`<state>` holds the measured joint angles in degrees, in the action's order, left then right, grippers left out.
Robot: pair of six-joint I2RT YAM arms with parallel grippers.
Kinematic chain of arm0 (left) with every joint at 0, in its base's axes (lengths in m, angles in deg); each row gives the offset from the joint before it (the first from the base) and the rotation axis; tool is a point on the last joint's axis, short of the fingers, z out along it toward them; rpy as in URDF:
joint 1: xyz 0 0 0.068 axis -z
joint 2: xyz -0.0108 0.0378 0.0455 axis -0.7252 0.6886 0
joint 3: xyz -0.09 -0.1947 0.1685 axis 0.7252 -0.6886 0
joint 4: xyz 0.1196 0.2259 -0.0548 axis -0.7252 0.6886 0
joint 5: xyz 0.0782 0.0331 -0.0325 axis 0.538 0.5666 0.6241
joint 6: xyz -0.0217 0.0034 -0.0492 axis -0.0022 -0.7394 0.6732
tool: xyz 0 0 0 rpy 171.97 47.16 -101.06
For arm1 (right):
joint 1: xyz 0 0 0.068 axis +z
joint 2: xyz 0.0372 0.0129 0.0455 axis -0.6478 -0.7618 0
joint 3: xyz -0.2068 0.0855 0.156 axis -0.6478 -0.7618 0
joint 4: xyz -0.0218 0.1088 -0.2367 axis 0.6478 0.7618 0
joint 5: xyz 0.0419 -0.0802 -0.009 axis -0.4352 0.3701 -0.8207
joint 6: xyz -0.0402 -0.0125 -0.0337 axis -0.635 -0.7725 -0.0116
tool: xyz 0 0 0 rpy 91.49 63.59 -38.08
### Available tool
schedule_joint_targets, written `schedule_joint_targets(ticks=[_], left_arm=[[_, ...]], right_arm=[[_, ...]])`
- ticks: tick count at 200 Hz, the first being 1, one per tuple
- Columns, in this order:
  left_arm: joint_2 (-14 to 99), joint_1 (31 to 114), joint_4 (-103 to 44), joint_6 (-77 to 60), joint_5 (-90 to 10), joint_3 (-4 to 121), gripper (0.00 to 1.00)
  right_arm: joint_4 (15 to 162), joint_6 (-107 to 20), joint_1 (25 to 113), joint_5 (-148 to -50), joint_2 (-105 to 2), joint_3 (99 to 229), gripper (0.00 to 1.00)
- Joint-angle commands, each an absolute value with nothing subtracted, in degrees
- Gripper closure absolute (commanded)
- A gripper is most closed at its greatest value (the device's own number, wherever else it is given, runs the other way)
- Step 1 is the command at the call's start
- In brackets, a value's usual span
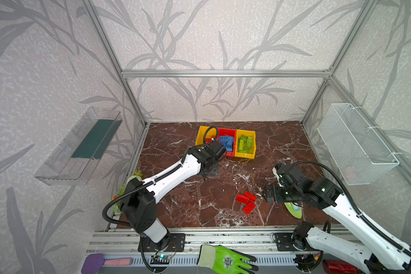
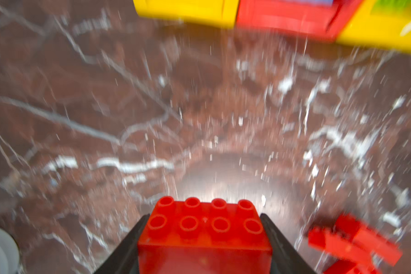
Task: Sort the legos into containers by color
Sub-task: 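Lift the red brick and carry it over the yellow bin with the left gripper, then open the left gripper to drop the red brick into the yellow bin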
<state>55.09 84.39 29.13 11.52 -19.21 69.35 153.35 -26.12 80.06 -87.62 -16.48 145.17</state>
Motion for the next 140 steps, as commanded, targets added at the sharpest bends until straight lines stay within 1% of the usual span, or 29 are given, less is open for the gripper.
schedule_joint_targets(ticks=[1, 21, 46, 90, 104, 126, 132, 140], left_arm=[[62.71, 79.75, 31.73, 2.91, -19.82, 78.17, 0.56], [71.01, 75.55, 32.59, 0.47, -21.75, 88.82, 0.56], [82.68, 71.60, 36.32, -0.64, -23.10, 105.43, 0.56], [102.59, 68.16, 43.89, -1.72, -25.31, 136.56, 0.56], [105.75, 67.43, 42.89, -1.87, -26.94, 140.53, 0.56], [106.36, 66.45, 38.05, -0.67, -30.06, 138.63, 0.53], [106.47, 66.14, 37.07, -0.25, -30.61, 138.01, 0.49], [106.75, 65.85, 36.23, 0.16, -31.41, 137.82, 0.39]], right_arm=[[152.09, -26.52, 79.56, -86.11, -20.07, 148.43, 0.01], [151.07, -27.12, 78.59, -86.20, -23.79, 150.82, 0.01], [150.16, -27.74, 76.22, -86.79, -27.46, 153.58, 0.01], [149.53, -28.57, 71.89, -88.22, -32.17, 156.70, 0.01], [149.76, -29.02, 71.04, -88.38, -33.68, 157.88, 0.01], [150.02, -29.67, 69.77, -88.40, -35.91, 159.85, 0.01], [149.96, -29.76, 69.43, -88.40, -36.44, 160.32, 0.01], [149.97, -29.85, 69.06, -88.47, -37.25, 161.11, 0.01]])
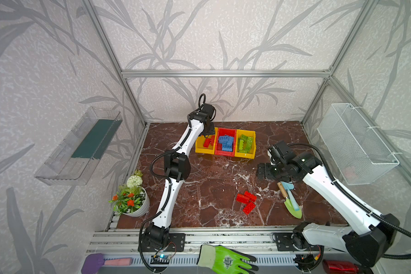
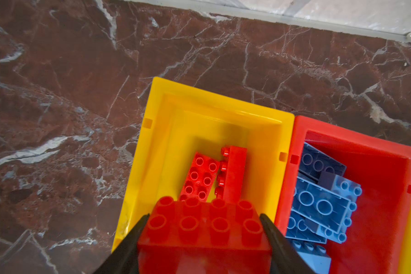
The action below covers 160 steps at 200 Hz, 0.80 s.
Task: Sort the legos into containers by color
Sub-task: 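Open the left gripper to drop the red brick into the yellow bin, then reach the left gripper to red bricks by the trowel while the right arm withdraws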
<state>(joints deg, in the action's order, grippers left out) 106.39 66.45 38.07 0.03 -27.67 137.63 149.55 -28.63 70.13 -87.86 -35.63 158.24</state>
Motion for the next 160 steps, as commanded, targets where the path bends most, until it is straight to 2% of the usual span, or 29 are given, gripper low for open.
schedule_joint_targets(ticks=[1, 8, 18, 46, 79, 119, 139, 160], left_arm=[[106.80, 65.83, 36.21, 0.25, -31.53, 137.87, 0.38], [107.15, 65.67, 35.81, 0.48, -32.71, 138.13, 0.26], [107.32, 65.47, 34.90, 0.33, -34.58, 138.05, 0.15], [106.55, 65.38, 32.18, 1.25, -35.69, 138.56, 0.02], [105.24, 65.33, 31.62, 2.14, -36.51, 141.68, 0.01], [100.08, 65.97, 33.80, 2.21, -39.35, 138.84, 0.01], [96.10, 67.52, 35.64, 1.16, -40.63, 133.80, 0.01], [89.57, 71.15, 34.67, -0.56, -39.87, 122.93, 0.01]], right_arm=[[149.96, -29.85, 69.04, -88.48, -37.34, 161.17, 0.01], [150.01, -29.94, 68.78, -88.49, -37.91, 162.03, 0.01], [150.02, -30.12, 68.59, -88.42, -39.00, 162.91, 0.01], [150.12, -30.31, 68.26, -88.14, -40.54, 164.40, 0.01], [149.86, -29.95, 67.94, -88.02, -40.29, 164.34, 0.01], [150.16, -29.20, 67.97, -87.61, -36.99, 161.62, 0.01], [150.21, -28.14, 67.97, -87.82, -33.13, 157.58, 0.01], [150.59, -27.03, 68.01, -88.14, -28.12, 152.93, 0.01]])
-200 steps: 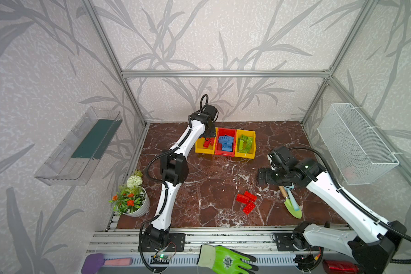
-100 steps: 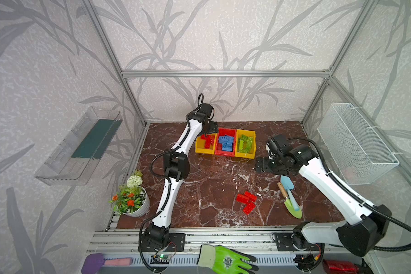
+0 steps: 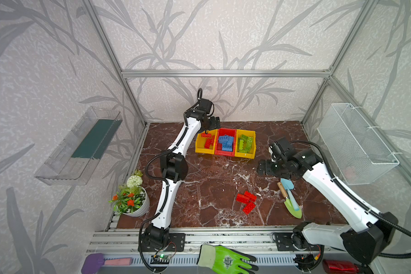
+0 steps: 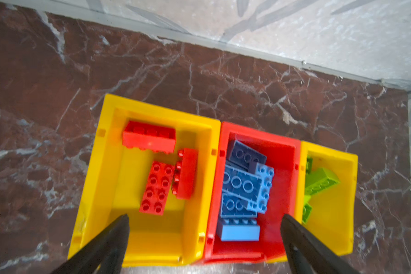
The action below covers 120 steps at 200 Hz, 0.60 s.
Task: Sort the legos into containers by color
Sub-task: 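Reach the left gripper to red bricks by the trowel while the right arm withdraws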
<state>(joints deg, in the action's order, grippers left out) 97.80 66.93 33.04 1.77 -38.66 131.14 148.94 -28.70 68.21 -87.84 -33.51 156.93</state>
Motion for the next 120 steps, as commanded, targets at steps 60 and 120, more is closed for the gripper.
schedule_joint_targets(ticks=[60, 120], left_arm=[[71.83, 83.23, 26.16, 3.34, -37.18, 89.30, 0.01], [65.29, 93.32, 20.52, 7.36, -37.75, 74.61, 0.01]], right_arm=[[154.38, -25.33, 67.97, -89.36, -14.67, 142.01, 0.01], [160.22, -25.90, 67.99, -89.24, -9.15, 141.59, 0.01]])
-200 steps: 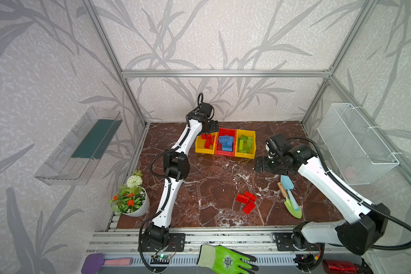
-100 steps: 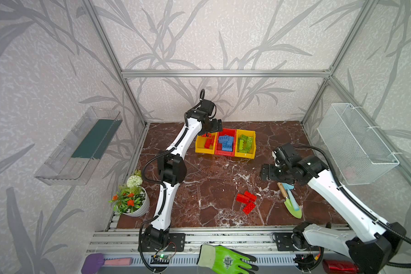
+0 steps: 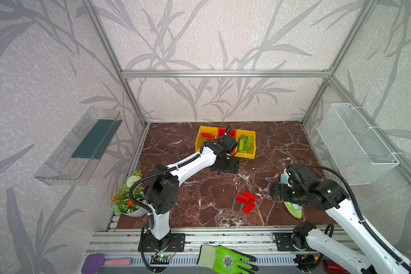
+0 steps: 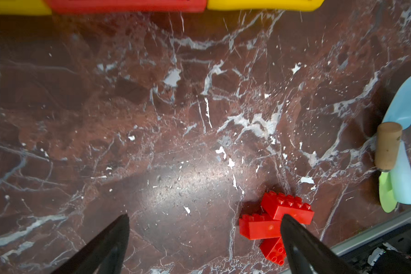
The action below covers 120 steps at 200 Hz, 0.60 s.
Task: Sort the legos into containers by color
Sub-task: 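Reach the left gripper to red bricks by the trowel while the right arm withdraws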
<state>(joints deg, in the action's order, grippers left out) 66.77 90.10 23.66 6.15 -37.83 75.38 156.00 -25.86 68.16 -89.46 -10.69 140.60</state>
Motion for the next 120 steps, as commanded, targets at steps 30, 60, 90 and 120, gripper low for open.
schedule_joint_targets(ticks=[30, 60, 90, 120], left_arm=[[68.04, 97.37, 22.04, 3.46, -37.07, 77.23, 0.01], [69.67, 98.77, 23.06, 1.30, -37.28, 78.58, 0.01], [71.16, 99.54, 24.33, -0.62, -37.53, 79.70, 0.01], [72.42, 101.14, 25.07, -1.52, -36.89, 80.53, 0.01]], right_arm=[[162.34, -24.26, 68.04, -88.23, -4.73, 141.27, 0.01], [164.10, -21.23, 68.06, -87.79, -0.75, 139.42, 0.01], [165.44, -18.95, 68.06, -86.77, 2.67, 138.68, 0.01], [167.24, -18.56, 68.06, -86.97, 4.17, 138.10, 0.01]])
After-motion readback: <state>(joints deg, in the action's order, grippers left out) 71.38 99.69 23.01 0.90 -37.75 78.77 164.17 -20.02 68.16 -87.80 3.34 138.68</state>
